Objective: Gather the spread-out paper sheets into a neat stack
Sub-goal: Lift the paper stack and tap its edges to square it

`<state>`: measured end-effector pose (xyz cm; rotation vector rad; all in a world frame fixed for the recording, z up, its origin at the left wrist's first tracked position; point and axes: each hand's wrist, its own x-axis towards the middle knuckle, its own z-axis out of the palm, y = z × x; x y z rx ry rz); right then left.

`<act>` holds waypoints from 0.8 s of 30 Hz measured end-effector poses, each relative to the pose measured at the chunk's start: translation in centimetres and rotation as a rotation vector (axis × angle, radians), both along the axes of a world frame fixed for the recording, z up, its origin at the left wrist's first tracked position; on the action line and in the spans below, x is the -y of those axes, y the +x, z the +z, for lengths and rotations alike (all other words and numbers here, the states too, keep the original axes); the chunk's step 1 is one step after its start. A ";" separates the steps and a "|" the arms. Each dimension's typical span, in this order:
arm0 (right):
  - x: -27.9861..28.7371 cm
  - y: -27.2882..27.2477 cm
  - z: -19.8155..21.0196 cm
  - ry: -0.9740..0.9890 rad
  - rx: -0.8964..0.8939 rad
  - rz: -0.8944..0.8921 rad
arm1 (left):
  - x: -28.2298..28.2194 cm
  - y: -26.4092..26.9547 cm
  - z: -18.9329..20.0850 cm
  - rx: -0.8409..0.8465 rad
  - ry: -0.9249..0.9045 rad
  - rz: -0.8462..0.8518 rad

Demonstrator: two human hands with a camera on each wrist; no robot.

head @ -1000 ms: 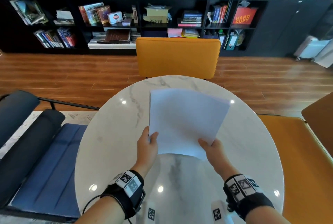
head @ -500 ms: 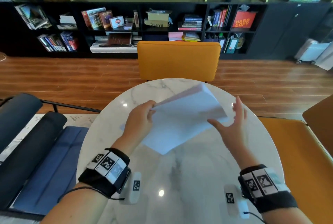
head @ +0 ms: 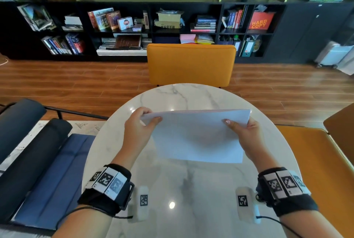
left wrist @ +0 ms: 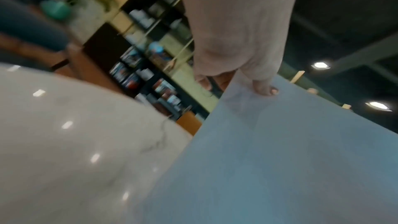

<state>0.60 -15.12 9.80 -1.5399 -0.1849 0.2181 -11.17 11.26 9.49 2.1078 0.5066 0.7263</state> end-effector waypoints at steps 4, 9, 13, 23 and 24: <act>-0.6 0.1 -1.2 -0.011 -0.027 0.005 | 1.0 -0.4 -2.1 0.062 -0.471 0.065; -0.6 0.1 -2.4 0.026 -0.035 -0.043 | 2.5 0.3 -2.4 0.162 -0.407 0.159; 0.3 -0.6 -5.0 0.027 -0.094 -0.081 | 4.0 0.2 -3.8 0.082 -0.390 0.128; 1.5 -1.1 -9.3 -0.062 -0.224 -0.121 | 4.7 -0.8 -7.5 -0.046 -0.554 0.007; 1.6 -1.4 -9.3 -0.077 -0.226 -0.105 | 4.6 -1.1 -7.9 -0.061 -0.554 -0.003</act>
